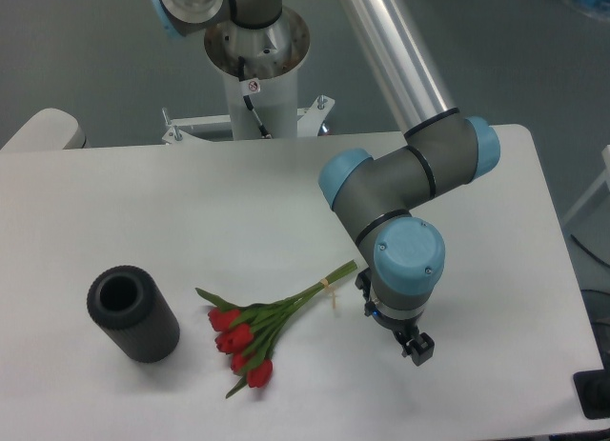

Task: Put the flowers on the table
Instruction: 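Raise the open gripper and withdraw it away from the tulips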

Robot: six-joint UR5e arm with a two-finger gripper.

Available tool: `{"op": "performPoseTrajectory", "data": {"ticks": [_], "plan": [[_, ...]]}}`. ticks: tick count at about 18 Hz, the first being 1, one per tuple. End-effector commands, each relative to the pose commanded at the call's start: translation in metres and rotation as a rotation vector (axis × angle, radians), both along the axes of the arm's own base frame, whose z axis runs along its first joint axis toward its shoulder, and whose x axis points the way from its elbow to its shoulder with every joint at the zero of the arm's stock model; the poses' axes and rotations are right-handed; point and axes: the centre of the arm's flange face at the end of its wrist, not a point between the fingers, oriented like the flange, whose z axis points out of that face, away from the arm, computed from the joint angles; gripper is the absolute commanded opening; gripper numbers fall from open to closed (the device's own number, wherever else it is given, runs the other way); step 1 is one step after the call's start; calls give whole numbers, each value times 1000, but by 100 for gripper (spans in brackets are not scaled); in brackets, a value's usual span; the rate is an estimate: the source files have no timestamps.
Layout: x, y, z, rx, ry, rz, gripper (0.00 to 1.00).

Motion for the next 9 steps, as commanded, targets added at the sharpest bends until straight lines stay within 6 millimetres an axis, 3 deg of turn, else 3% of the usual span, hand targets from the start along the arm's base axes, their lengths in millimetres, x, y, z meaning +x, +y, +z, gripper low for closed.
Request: {"op": "performPoseTrajectory", "data": {"ticks": [9], "plan": [[-1, -1, -1, 5, -6, 0, 100]]}}
